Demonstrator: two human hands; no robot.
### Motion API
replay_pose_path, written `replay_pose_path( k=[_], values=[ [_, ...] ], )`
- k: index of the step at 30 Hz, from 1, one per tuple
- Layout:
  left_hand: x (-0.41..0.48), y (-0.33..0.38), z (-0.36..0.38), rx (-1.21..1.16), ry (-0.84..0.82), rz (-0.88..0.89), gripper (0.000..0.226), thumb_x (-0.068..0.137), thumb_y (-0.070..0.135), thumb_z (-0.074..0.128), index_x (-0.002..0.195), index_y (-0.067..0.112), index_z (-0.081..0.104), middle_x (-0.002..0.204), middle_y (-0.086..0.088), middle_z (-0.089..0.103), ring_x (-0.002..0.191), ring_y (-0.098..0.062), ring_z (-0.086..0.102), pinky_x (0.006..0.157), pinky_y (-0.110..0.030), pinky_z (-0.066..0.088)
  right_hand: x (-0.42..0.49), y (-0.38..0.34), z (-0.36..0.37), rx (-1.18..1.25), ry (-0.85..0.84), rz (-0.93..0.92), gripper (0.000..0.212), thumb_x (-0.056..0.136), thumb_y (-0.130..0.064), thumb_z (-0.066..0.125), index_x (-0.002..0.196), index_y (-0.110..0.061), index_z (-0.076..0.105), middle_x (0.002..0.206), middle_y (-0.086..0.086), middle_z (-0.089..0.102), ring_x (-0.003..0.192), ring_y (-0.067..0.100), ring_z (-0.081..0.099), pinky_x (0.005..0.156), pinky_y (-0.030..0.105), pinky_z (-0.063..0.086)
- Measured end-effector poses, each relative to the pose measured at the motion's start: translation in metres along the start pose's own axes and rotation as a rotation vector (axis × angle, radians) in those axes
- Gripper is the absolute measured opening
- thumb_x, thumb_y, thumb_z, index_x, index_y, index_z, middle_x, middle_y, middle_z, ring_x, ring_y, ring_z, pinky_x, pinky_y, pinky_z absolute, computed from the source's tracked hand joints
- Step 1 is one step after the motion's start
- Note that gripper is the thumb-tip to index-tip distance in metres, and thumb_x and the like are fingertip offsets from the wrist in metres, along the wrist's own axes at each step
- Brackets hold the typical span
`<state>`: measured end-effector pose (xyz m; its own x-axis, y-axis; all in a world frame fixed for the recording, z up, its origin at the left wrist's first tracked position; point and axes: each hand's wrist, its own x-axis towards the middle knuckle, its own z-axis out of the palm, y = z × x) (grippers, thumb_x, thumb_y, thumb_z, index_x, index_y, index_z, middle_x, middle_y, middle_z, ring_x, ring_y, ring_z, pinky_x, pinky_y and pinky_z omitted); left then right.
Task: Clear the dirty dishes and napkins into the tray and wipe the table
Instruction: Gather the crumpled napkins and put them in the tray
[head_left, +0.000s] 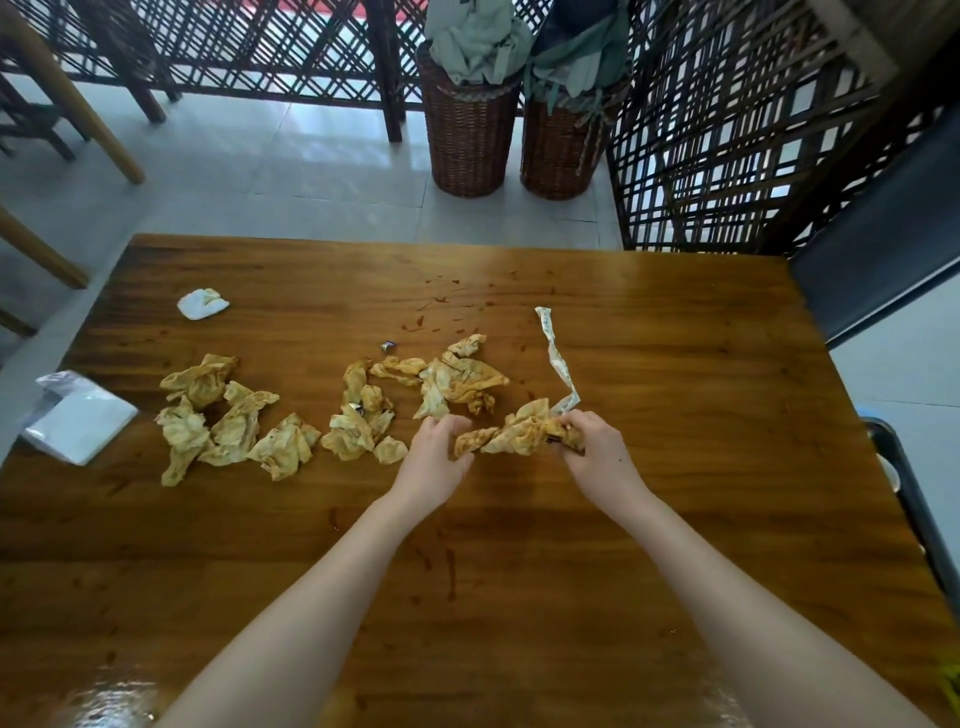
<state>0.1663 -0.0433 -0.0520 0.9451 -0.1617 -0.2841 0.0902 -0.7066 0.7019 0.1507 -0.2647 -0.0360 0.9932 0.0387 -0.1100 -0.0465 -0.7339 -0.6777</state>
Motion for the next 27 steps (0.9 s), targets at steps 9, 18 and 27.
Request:
replay_pose_path(
  k=[9, 18, 27],
  values=[
    [0.009, 0.023, 0.017, -0.015, -0.069, 0.030, 0.068, 0.082, 0.025, 0.075, 0.140, 0.028, 0.040, 0.133, -0.002, 0.044, 0.124, -0.019, 0.045, 0.097, -0.025, 0.040, -0.004, -0.013, -0.015, 0.108, 0.009, -0.015, 0.026, 0.084, -0.010, 0.069, 0.096, -0.030, 0.058, 0.095, -0.018, 0.056, 0.089, -0.009, 0.053, 0.072, -0.001, 0.040],
    [0.008, 0.021, 0.013, -0.018, -0.054, -0.037, 0.065, 0.085, 0.025, 0.072, 0.141, 0.025, 0.038, 0.137, -0.004, 0.043, 0.127, -0.022, 0.043, 0.101, -0.031, 0.041, -0.001, -0.034, -0.052, 0.199, 0.110, -0.060, 0.019, 0.085, -0.014, 0.070, 0.094, -0.028, 0.062, 0.091, -0.016, 0.064, 0.088, 0.000, 0.060, 0.073, 0.014, 0.048],
    [0.023, 0.025, 0.010, -0.028, -0.006, -0.019, 0.058, 0.088, 0.022, 0.069, 0.139, 0.024, 0.040, 0.139, -0.003, 0.040, 0.128, -0.021, 0.042, 0.097, -0.025, 0.036, 0.000, -0.044, -0.081, 0.247, 0.180, -0.080, 0.025, 0.085, -0.014, 0.070, 0.088, -0.036, 0.059, 0.086, -0.020, 0.064, 0.084, -0.005, 0.059, 0.067, 0.005, 0.045]
  ],
)
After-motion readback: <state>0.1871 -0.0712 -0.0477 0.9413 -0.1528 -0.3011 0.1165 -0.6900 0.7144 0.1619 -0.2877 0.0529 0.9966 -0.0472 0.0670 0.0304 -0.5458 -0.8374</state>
